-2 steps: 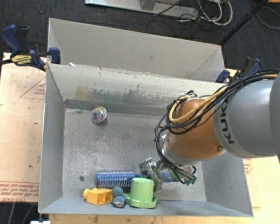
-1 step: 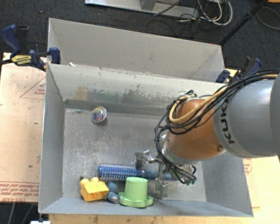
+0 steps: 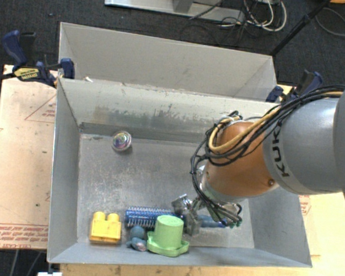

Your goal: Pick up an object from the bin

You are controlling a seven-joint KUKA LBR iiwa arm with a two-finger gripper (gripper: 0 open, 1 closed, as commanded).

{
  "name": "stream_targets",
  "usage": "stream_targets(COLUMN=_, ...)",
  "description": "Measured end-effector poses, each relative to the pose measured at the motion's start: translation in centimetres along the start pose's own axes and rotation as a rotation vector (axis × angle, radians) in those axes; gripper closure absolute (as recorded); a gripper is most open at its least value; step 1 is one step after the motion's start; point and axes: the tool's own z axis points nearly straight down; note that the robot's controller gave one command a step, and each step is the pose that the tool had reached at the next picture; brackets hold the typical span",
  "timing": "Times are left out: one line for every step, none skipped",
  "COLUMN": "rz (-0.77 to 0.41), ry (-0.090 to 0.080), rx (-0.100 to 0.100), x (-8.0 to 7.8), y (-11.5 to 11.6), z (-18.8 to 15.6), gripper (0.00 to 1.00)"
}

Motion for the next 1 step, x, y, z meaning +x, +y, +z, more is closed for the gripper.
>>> stream_targets(rz=-0.041, ry=-0.009, rx=0.004, x=-2.40, y=-0.39, z=-19.01, gripper=1.00)
